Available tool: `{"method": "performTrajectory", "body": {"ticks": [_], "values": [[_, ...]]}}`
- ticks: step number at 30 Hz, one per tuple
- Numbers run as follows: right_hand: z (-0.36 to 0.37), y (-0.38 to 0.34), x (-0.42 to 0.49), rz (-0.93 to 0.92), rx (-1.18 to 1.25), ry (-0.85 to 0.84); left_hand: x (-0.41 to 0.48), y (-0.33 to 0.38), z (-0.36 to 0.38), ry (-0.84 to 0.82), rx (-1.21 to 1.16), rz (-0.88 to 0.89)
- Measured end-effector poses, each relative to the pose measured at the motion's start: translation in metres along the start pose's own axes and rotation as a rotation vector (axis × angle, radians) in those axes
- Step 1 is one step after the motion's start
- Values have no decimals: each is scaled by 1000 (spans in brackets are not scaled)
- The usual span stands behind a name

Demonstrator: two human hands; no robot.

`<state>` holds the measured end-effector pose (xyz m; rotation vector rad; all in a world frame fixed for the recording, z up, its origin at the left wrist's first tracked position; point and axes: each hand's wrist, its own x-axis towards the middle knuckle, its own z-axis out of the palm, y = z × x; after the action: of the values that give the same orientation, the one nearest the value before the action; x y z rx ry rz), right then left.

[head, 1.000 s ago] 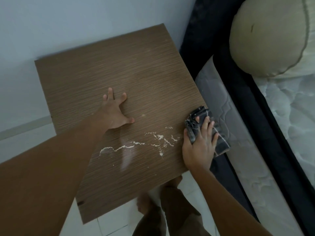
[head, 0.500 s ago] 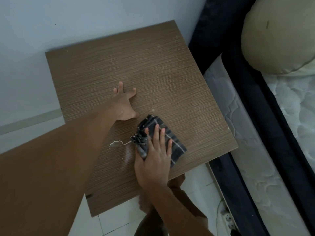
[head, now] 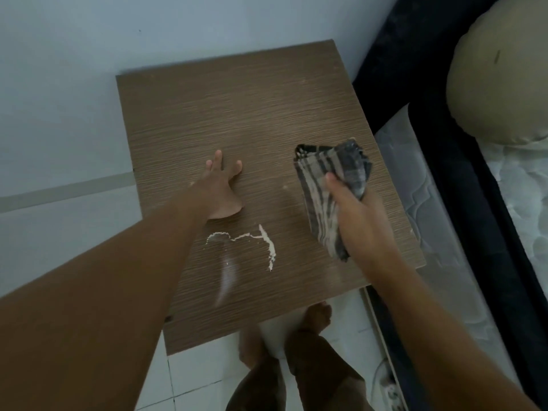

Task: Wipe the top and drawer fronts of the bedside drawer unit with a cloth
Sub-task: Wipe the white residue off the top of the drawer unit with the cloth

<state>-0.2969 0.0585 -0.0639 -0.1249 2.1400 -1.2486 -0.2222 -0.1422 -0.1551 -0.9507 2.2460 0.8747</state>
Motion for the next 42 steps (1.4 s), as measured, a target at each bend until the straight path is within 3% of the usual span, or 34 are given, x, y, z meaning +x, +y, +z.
{"method": "performTrajectory", "body": {"ticks": [6,11,16,21,28,36,40,42], "values": [[21,-16,39,-296,-415,-125,-21,-25,11,67,-126,-89],[65,-25,78,-542,-817,-343,-41,-45,22,137,-178,-174],[115,14,121,-814,-1078,-514,-54,-58,29,192,-278,-262],[136,32,131,-1117,-1125,-567,-66,-65,37,234,-369,-340],[104,61,114,-1368,-1081,-845,-78,-60,49,269,-426,-397],[35,109,61,-1268,-1022,-967,-80,-57,58,324,-447,-397],[18,79,43,-678,-579,-999,-86,-60,73,589,-473,-354],[17,52,42,-655,-531,-917,-92,-65,82,793,-596,-352]]}}
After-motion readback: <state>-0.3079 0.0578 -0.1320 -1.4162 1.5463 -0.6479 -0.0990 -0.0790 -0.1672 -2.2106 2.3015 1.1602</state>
